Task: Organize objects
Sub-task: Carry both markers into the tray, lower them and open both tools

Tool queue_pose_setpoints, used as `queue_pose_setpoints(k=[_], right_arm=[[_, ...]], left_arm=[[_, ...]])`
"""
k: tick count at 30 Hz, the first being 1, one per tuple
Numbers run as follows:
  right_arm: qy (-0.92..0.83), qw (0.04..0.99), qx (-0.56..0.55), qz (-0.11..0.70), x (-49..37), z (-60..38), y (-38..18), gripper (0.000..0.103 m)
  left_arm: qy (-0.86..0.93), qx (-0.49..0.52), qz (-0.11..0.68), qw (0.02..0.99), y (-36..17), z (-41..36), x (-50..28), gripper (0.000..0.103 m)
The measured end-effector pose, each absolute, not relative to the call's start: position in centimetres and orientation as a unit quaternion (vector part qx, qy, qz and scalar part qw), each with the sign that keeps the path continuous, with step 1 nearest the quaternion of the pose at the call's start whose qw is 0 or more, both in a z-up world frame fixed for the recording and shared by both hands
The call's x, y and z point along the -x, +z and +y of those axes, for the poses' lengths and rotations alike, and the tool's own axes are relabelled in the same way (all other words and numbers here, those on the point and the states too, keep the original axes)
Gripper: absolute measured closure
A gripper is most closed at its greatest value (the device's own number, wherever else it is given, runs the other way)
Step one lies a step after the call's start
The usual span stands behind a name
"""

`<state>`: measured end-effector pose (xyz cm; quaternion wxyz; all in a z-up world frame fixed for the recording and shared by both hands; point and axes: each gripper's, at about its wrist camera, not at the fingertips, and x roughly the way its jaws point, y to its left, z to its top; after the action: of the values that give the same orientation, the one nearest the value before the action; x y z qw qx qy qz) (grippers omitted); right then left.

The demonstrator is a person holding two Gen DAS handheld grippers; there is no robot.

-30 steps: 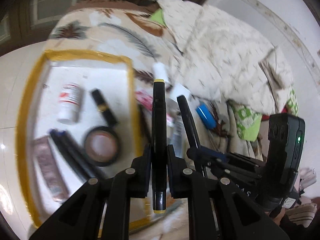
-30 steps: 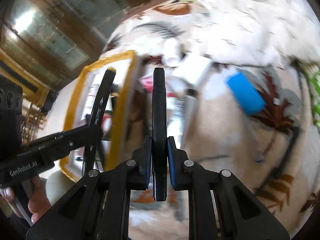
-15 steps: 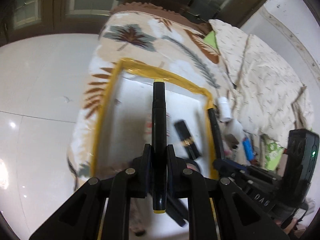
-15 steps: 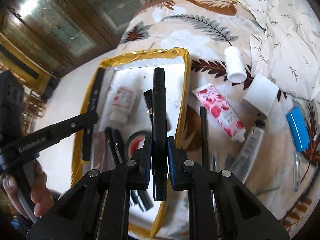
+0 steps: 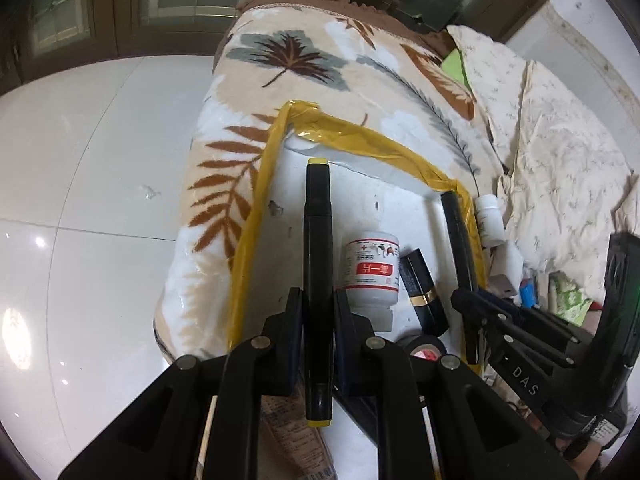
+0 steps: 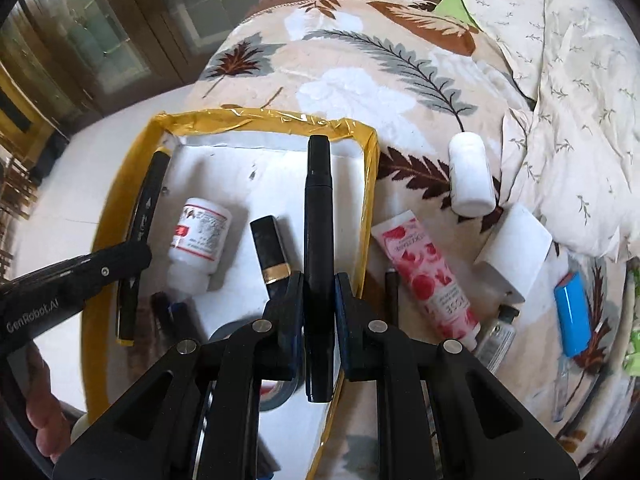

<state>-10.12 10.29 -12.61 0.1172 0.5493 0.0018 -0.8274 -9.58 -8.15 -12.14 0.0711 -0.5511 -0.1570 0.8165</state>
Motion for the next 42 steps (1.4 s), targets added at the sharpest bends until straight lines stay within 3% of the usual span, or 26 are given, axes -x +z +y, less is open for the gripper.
queue_pose_setpoints(k=[5,13,23,42], right_arm=[[-0.814,0.126,-0.567,0.027,10.1,8.9,-13.2,0.089],[-0.81,0.136,-0.57,-0.011,9.7,9.2,-12.6,0.089],[-0.807,0.11,-0.577,0.061,11.2,8.0,-14.1,0.089],[-0.805,0.153,-0.573,0.006,9.7,8.4,-13.9,0.088]], left_arm=[[0.814,0.557,-0.151,0.062,-12.6,-8.1,9.9,0.09],[0.814,0.554,-0.166,0.053,-12.9,-8.7,10.5,0.09],[0.817,0.552,-0.156,0.058,-12.7,-8.1,10.7,0.09],[0.82,0.553,-0.132,0.062,-13.1,-7.4,10.6,0.089]])
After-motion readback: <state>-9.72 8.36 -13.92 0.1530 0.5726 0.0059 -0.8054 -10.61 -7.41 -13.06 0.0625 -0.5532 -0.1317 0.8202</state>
